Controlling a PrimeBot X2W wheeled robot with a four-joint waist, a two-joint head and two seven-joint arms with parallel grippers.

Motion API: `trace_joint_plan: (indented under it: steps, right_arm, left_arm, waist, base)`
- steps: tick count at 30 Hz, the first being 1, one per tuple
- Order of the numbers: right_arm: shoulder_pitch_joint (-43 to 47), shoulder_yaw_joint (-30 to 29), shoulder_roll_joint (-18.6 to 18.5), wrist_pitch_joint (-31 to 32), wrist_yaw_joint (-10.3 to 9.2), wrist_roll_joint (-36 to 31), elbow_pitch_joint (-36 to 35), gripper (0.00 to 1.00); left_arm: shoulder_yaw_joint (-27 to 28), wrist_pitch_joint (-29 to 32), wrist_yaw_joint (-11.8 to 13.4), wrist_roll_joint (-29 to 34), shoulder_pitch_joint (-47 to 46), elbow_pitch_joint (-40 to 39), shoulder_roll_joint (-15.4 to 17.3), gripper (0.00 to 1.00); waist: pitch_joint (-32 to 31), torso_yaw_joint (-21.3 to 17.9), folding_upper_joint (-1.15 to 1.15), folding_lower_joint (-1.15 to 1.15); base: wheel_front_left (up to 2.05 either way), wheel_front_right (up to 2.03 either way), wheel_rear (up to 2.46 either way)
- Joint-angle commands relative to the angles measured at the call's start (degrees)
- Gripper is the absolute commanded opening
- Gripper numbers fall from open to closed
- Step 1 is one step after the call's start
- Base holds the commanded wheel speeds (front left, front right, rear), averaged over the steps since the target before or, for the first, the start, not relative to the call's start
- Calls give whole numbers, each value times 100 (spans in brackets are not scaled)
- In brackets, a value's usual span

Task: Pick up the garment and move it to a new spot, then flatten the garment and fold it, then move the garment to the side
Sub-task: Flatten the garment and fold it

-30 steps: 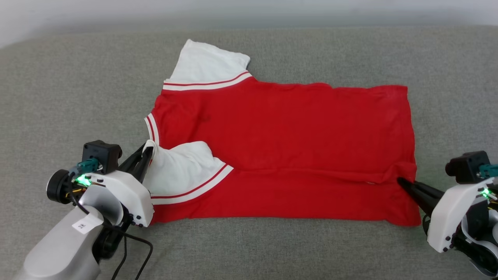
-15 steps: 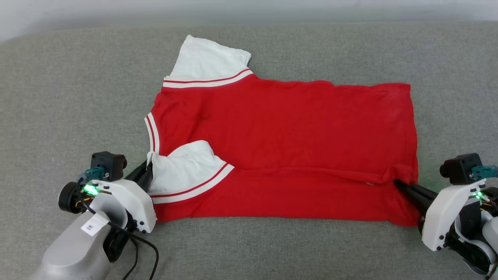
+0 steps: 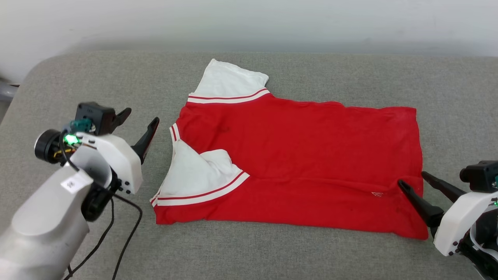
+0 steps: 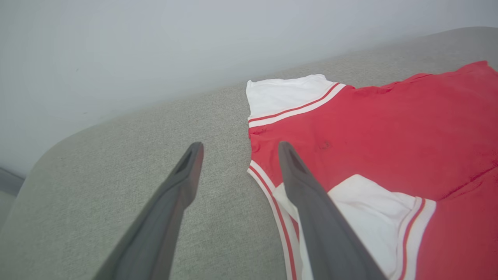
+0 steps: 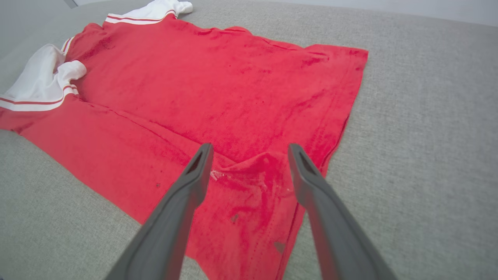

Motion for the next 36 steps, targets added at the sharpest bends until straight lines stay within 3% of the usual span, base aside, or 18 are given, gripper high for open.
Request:
trace_joint_plan:
  steps: [1,12,17,25,36]
  right_arm:
    - [63,-28,14,16,-5,-47,-31,100]
    - [220,-231,164,254,-5,-204,-241,100]
    - [238,-267,214,385,-5,-226,-331,100]
    - [157,-293,273,521,-5,-253,-445,100]
    - [-107,-236,264,576,-5,-314,-488,100]
  left_arm:
    - [-24,137,-33,-49,-85,-76,28,100]
    - [-499,3153,-305,-1114,-391,-1166,501,100]
    - [-732,4146,-332,-1513,-304,-1289,637,100]
    - [-1014,4669,-333,-1647,-59,-925,634,100]
    - [-1298,4456,-357,-1731,258,78,215,100]
  waist:
    - [-13,19,0,0]
    - [-50,66,0,0]
    - [-16,19,0,0]
    - [160,-135,0,0]
    - [328,-323,0,0]
  base:
    - [0,0,0]
    - [0,0,0]
    - [0,0,0]
    - [0,0,0]
    - [0,0,0]
